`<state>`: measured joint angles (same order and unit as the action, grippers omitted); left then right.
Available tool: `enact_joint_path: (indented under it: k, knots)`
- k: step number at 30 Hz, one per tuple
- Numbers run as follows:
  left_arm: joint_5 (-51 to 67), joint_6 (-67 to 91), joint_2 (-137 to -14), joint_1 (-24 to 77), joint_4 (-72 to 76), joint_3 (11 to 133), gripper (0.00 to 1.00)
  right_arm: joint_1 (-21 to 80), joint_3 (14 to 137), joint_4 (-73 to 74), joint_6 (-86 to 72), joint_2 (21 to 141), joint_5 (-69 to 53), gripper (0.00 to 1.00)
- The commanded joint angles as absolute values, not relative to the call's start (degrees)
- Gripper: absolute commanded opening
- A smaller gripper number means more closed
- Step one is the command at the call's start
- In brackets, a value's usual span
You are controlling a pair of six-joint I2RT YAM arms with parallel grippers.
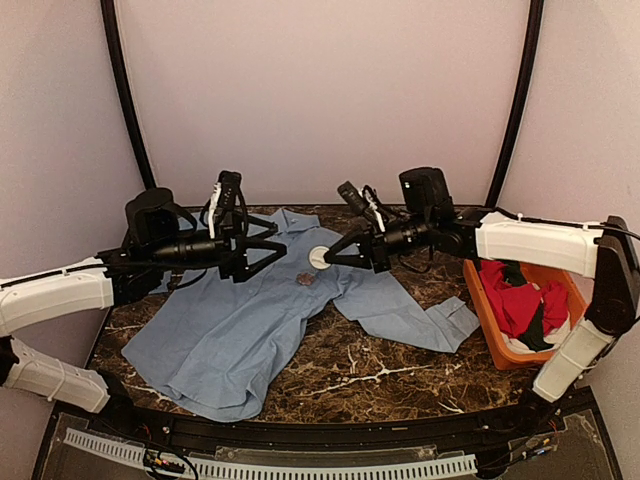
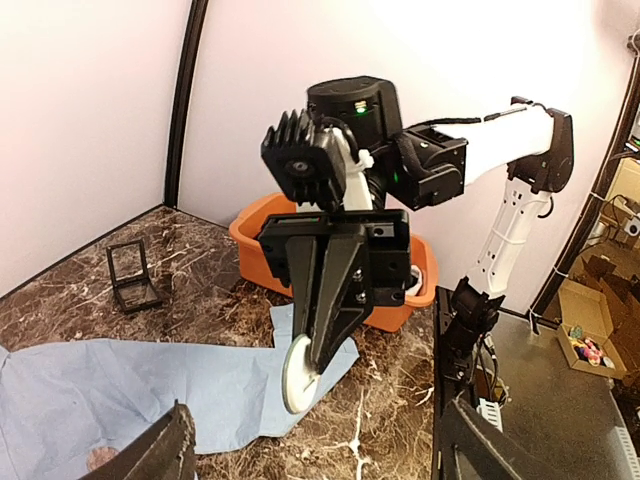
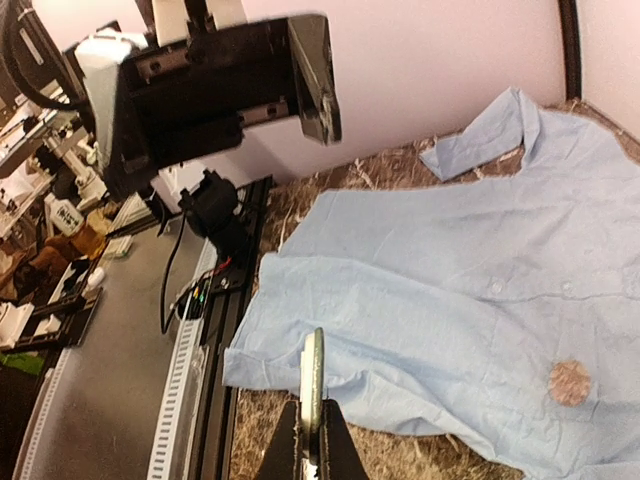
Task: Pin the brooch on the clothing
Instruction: Pass from the left arm to the right, then pass from the right arm to the left
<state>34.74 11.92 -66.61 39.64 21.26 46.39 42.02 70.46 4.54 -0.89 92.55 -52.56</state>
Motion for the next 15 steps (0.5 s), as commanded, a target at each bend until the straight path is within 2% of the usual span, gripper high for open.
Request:
enact_joint_path:
  k: [1, 5, 10, 15]
  knots:
    - [36.0, 15.3, -71.6, 39.5, 32.3, 45.7, 0.84, 41.2, 60.9, -28.8, -19.9, 86.5, -46.2, 0.00]
    - [40.8, 19.5, -76.6, 39.5, 38.0, 48.1, 0.79, 41.2, 56.1, -38.2, -23.0, 84.8, -43.2, 0.00]
    - [47.5, 22.9, -82.9, 39.5, 38.6, 53.5, 0.62, 41.2, 54.3, -41.8, -23.4, 85.0, -43.4, 0.00]
    - [48.7, 26.9, -84.5, 39.5, 45.7, 52.8, 0.57, 41.2, 53.4, -41.9, -22.7, 84.9, -42.8, 0.00]
